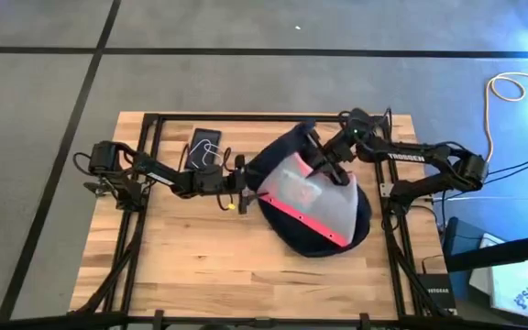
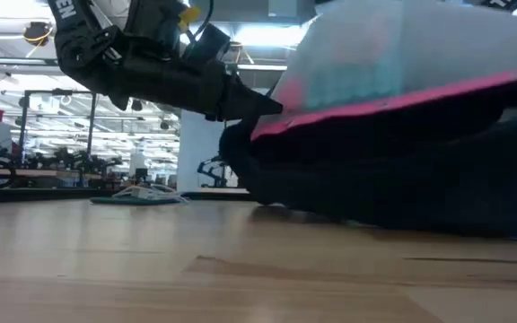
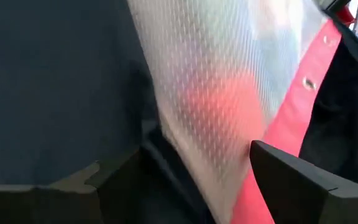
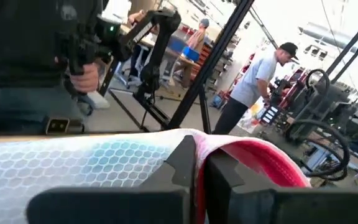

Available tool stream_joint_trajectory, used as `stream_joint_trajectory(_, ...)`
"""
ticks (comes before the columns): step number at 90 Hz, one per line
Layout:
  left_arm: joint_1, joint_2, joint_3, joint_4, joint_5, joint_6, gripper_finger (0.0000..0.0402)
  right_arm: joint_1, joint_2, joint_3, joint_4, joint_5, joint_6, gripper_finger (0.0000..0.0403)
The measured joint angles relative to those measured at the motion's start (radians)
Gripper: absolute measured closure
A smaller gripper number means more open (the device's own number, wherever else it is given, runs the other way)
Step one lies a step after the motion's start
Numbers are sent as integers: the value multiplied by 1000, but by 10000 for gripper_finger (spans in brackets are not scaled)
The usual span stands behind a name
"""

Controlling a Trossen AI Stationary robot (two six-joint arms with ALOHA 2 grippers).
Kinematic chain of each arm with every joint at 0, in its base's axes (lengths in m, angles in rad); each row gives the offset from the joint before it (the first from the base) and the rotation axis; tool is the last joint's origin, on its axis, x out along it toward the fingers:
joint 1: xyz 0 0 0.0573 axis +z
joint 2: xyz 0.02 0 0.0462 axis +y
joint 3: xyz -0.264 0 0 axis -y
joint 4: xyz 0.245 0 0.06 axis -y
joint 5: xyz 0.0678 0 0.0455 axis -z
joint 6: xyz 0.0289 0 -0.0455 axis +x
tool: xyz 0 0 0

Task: Unpack backpack
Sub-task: Remove the transparent zip bag from the blue backpack

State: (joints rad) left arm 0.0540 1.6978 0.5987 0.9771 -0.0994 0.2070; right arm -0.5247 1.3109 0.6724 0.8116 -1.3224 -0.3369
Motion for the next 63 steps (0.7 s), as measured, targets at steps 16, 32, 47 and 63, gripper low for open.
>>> stream_joint_trajectory(16,0,0,0,3,0,1,129,-22,0,68,0,-9,70,403)
stream_joint_trajectory(32,0,0,0,0,-3,2,129,-99,0,120,-2,46,177,403)
stream_joint_trajectory(47,1,0,0,-1,-4,-1,129,-198,-2,130,-14,69,230,403)
stream_joint_trajectory(63,1,1,0,-4,-4,-16,129,-240,-2,111,-81,100,228,403)
